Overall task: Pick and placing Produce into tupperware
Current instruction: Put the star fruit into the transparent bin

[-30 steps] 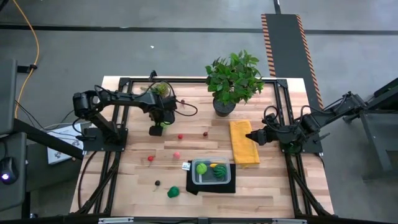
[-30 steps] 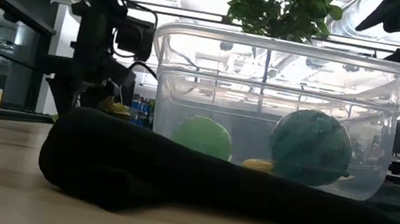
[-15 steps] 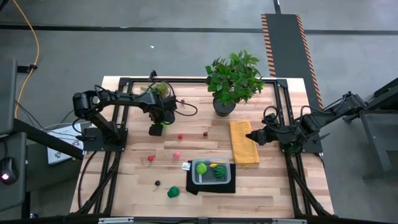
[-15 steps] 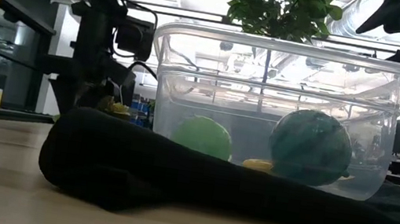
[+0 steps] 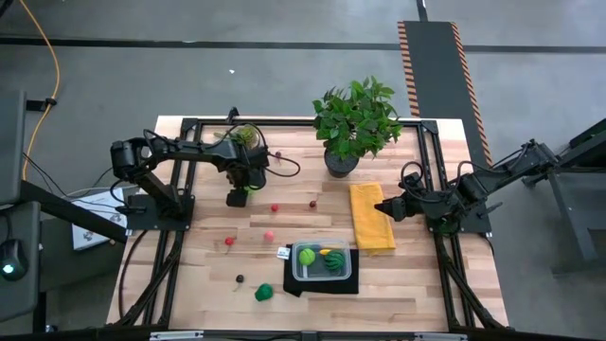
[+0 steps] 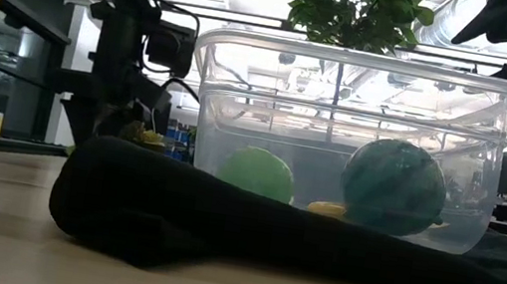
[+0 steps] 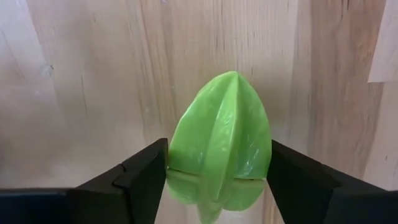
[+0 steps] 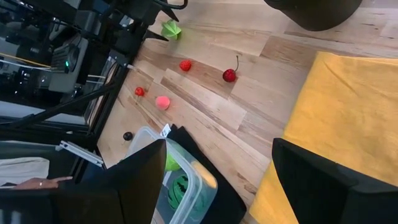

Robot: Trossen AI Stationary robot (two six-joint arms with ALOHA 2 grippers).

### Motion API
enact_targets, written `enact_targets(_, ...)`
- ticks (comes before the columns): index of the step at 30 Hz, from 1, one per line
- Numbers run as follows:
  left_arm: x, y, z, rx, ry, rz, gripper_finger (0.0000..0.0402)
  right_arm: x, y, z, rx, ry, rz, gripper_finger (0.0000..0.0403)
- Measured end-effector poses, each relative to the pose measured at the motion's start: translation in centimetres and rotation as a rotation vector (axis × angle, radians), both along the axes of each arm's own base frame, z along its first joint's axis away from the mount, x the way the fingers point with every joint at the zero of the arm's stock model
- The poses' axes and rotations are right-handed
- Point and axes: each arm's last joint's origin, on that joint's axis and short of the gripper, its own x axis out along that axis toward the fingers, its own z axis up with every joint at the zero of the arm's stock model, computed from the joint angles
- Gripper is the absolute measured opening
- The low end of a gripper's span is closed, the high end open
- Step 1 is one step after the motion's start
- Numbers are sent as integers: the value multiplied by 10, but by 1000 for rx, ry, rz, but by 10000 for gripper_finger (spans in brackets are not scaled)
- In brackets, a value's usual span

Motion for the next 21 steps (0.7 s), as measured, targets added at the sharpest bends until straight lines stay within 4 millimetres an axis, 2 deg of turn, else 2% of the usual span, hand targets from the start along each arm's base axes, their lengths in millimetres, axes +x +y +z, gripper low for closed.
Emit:
enact_targets(6,-3,-1,0,-14,27,16,212,0,0,0,-1,3,0,282)
enact_targets(15,-4,-2,0,-21,39,39,244,0,0,-1,-4,8,0,282)
enact_targets(21,-4,-2,0,-21,39,39,216,0,0,-1,-4,8,0,282)
